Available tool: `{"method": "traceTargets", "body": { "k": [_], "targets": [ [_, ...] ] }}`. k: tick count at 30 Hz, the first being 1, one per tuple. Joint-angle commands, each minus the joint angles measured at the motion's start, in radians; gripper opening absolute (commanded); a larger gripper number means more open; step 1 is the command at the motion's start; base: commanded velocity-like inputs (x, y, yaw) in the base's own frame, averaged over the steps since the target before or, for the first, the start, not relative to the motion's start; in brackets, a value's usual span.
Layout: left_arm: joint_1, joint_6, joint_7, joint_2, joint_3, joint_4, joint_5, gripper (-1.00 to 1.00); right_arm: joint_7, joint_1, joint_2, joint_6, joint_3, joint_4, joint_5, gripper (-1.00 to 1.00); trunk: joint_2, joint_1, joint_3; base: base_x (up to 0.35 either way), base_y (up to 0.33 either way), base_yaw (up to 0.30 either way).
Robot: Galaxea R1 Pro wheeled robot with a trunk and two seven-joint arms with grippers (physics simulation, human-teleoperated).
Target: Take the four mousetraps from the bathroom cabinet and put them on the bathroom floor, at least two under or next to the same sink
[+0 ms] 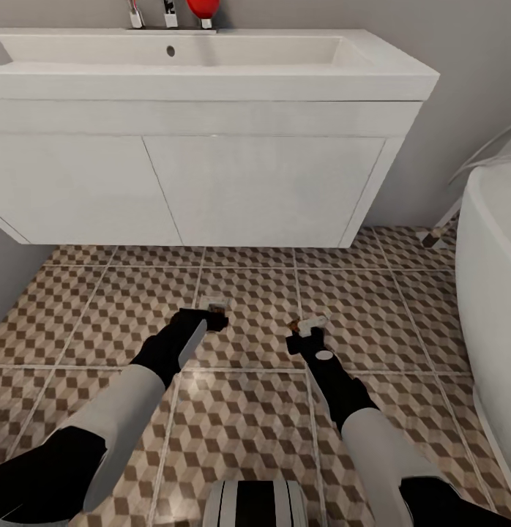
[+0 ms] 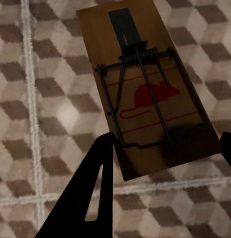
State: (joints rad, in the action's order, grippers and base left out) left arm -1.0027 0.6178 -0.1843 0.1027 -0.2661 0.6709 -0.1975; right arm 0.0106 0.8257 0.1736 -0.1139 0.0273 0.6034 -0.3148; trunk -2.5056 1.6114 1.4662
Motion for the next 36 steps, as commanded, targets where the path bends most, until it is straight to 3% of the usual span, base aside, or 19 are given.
{"method": "traceTargets", "body": {
  "k": [1,4,10,15,20,25,36],
  "targets": [
    [-0.002,0.014,-0.009,0.000,-0.004,0.014,-0.008,-1.00,-0.002,0.004,0.001,-0.014,0.002,0.010,-0.010,-1.00,0.000,0.000,0.001,0.000,0.000,0.000],
    [-0.003,0.008,-0.008,-0.004,-0.006,0.019,-0.009,-1.00,-0.002,0.010,0.001,-0.022,0.002,0.035,-0.009,-1.00,0.000,0.000,0.001,0.000,0.000,0.000],
    [-0.004,-0.105,-0.007,-0.018,-0.013,0.019,-0.010,-1.00,0.004,0.012,0.001,0.040,-0.004,0.049,-0.008,-1.00,0.000,0.000,0.001,0.000,0.000,0.000],
    [-0.004,-0.114,-0.011,-0.020,-0.013,0.026,-0.009,-1.00,0.005,0.012,0.001,0.082,-0.009,0.050,-0.008,-1.00,0.000,0.000,0.001,0.000,0.000,0.000],
    [-0.002,-0.115,-0.012,-0.020,-0.014,0.027,-0.010,-1.00,0.002,0.012,0.001,0.090,-0.054,0.054,-0.009,-1.00,0.000,0.000,0.001,0.000,0.000,0.000],
    [-0.002,-0.115,-0.012,-0.016,-0.016,0.029,-0.010,-1.00,-0.002,0.012,0.001,0.090,-0.105,0.120,-0.009,-1.00,0.000,0.000,0.001,0.000,0.000,0.000],
    [-0.002,-0.110,-0.012,-0.015,-0.018,0.038,-0.010,-1.00,-0.003,0.012,0.001,0.089,-0.110,0.131,-0.009,-1.00,-0.003,0.005,0.060,0.000,0.000,0.000]
  ]
}}
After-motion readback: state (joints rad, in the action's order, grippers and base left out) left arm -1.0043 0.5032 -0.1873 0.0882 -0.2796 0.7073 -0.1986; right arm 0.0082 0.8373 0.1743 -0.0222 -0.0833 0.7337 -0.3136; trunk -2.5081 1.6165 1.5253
